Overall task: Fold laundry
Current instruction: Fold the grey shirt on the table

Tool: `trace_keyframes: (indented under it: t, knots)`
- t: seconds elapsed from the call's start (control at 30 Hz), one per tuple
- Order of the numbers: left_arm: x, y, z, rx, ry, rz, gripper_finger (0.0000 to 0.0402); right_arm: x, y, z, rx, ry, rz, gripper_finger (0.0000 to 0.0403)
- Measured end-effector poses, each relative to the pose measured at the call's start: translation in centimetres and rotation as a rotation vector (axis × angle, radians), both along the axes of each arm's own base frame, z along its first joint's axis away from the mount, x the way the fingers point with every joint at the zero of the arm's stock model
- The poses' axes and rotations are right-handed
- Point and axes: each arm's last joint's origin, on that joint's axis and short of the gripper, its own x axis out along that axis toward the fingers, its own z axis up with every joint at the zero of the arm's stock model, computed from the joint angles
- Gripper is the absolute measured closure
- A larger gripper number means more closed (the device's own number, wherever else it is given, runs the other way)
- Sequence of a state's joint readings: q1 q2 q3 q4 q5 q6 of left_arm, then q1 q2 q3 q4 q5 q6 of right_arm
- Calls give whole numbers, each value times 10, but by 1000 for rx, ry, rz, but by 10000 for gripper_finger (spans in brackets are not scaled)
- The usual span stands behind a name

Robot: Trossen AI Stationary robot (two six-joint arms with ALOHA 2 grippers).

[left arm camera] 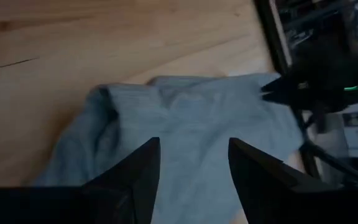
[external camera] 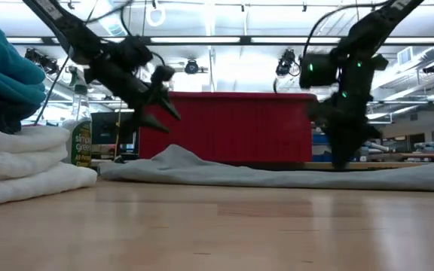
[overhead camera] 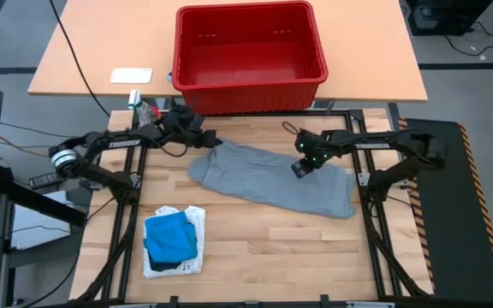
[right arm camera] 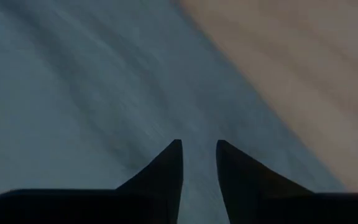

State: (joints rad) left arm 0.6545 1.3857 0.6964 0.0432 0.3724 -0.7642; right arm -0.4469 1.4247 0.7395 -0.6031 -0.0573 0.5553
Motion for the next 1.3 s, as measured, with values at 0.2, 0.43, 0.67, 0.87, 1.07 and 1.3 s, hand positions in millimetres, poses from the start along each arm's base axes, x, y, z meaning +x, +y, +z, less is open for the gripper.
trace_keyframes:
  t: [0.2,0.43,0.67,0.87,1.07,1.3]
  knots:
    - [4,-40,39,22,-131,-81,221,-7,13,-24,56,290,30,335]
    - [35,-104,16,-65,-7,-242,246,6,40,-35,307,252,67,353]
    - [51,-113,-38,-163,221,-219,258,33,55,-24,499,-84,274,360]
    - [40,-91,-54,-196,344,-204,258,26,39,0,330,-49,211,360]
    - [27,-65,-52,-152,364,-181,258,11,38,-6,264,73,220,360]
    - [29,-54,-47,-151,278,-149,258,-8,62,-37,279,150,135,360]
